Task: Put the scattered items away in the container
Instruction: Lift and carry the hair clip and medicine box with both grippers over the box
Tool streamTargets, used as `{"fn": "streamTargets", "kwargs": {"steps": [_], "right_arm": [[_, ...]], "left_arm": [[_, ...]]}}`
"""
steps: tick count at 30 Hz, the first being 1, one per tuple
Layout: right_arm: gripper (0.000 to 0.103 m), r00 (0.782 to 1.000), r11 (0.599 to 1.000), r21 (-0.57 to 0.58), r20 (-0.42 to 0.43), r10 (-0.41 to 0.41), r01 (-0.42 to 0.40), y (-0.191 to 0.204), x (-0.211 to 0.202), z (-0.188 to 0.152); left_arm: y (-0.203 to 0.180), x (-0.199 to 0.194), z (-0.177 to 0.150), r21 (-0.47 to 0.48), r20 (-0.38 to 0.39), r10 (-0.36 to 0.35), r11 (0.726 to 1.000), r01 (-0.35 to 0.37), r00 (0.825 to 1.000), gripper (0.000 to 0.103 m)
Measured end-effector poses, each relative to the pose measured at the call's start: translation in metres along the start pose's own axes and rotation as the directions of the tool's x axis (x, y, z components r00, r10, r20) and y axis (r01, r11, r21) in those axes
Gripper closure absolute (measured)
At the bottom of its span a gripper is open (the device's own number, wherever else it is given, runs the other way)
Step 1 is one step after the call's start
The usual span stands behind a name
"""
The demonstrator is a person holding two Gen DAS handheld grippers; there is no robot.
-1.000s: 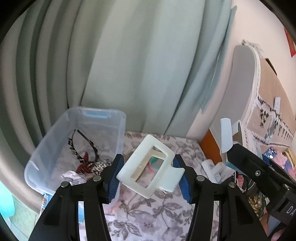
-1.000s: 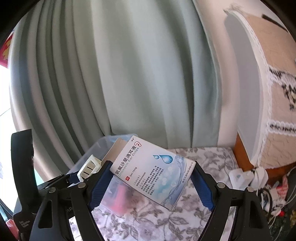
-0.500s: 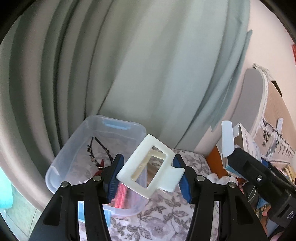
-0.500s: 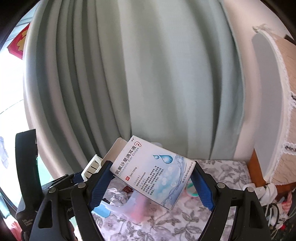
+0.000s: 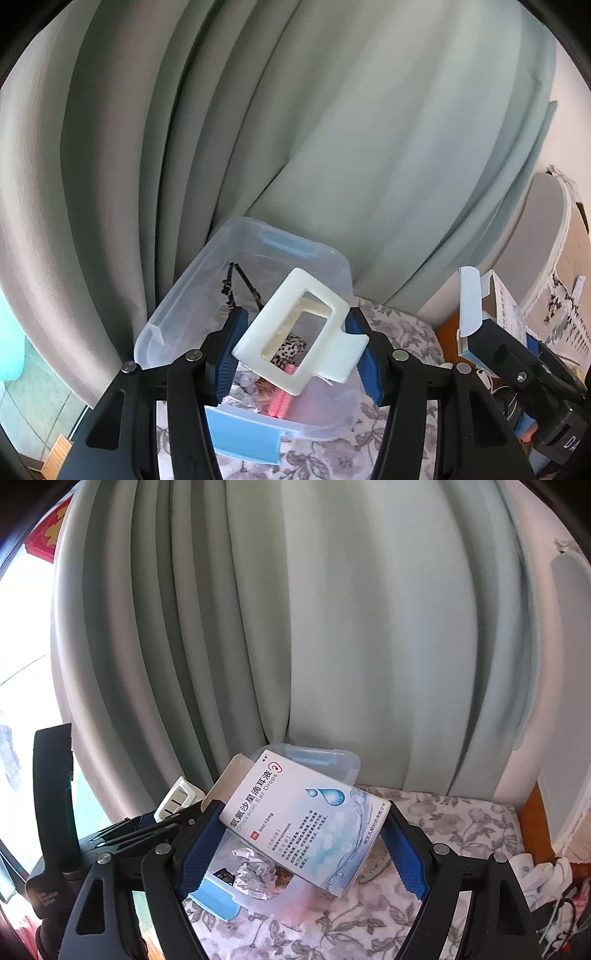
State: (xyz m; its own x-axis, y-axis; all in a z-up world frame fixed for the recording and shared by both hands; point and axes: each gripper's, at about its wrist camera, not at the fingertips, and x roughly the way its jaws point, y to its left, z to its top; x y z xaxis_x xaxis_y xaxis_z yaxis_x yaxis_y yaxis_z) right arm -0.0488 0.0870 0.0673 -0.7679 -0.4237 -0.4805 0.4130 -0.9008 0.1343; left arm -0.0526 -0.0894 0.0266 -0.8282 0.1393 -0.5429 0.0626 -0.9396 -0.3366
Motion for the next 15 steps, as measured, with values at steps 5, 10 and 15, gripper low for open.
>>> {"fn": "streamTargets", "kwargs": {"steps": [5, 10, 15], "right_arm": [[0.018, 0.999, 1.000, -0.008, -0.031, 0.012, -0.012, 0.009, 0.022, 0.000], [0.018, 0.997, 0.999, -0.006, -0.071, 0.033, -0.034, 0.014, 0.048, -0.005], [0.018, 0.992, 0.998, 0.003, -0.109, 0.061, -0.061, 0.020, 0.064, -0.011]], "left_arm": [[0.016, 0.010, 0.002, -0.020, -0.019, 0.009, 1.000, -0.009, 1.000, 0.046], [0.039, 0.024, 0.005, -0.044, -0.045, 0.038, 0.998, -0.040, 0.998, 0.046], [0.059, 0.039, 0.009, -0.073, -0.070, 0.062, 0.995, -0.068, 0.996, 0.046]]}}
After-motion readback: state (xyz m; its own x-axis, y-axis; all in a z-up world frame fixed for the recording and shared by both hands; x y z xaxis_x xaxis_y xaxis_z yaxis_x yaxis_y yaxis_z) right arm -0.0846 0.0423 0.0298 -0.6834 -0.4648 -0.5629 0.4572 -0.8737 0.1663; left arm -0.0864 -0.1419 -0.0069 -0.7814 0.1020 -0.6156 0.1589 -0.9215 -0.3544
